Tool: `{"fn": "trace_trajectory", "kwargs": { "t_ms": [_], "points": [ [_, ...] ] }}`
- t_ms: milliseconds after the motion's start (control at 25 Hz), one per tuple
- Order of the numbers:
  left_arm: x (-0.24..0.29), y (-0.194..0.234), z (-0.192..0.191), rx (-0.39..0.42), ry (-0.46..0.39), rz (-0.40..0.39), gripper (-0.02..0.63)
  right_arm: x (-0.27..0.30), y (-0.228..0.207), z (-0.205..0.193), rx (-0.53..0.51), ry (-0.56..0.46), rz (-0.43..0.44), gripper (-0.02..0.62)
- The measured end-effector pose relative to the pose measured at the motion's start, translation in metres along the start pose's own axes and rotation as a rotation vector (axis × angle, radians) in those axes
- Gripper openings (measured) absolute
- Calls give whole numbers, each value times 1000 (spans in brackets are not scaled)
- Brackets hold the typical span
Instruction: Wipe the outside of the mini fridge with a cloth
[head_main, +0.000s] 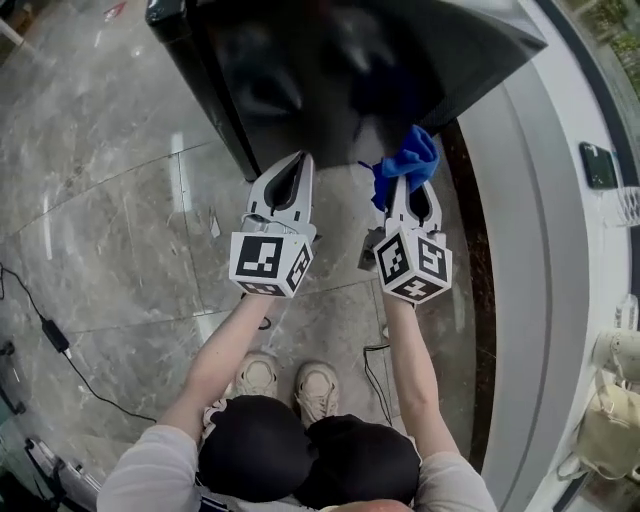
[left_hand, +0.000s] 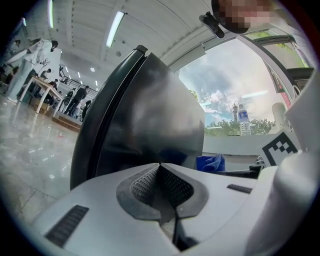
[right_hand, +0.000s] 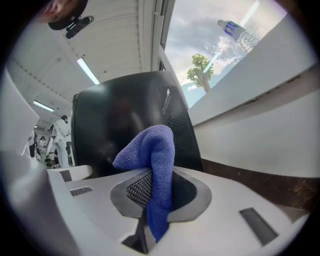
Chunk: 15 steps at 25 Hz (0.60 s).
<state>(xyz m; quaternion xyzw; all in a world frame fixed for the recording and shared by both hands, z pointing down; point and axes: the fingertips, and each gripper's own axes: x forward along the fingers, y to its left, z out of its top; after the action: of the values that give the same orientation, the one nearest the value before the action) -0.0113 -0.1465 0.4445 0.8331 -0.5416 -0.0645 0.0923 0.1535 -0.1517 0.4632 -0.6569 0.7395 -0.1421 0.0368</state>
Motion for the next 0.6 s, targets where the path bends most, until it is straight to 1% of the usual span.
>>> {"fn": "trace_trajectory", "kwargs": {
  "t_ms": [80,200,280,360,440,520,600],
  "points": [
    [-3,-7,12,11,5,-18,5,-9,25,6,15,10,47,80],
    [-2,-22,32,45,39,-53,5,-18,52,22,-13,57,112,80],
    [-2,-26,61,30,56,-50,5,-21,62,48,-21,95,114,80],
    [-6,-29,102,-14,76,-21,5,-30,71,88,-12,138,91,80],
    [-12,-40,152,-49,102,6,5,-45,84,138,-4,177,65,80],
    [-19,-55,211,-68,125,23,5,-62,103,199,-8,198,44,80],
    [-30,-71,281,-80,138,39,5,-83,129,271,-33,197,33,80]
  ]
}}
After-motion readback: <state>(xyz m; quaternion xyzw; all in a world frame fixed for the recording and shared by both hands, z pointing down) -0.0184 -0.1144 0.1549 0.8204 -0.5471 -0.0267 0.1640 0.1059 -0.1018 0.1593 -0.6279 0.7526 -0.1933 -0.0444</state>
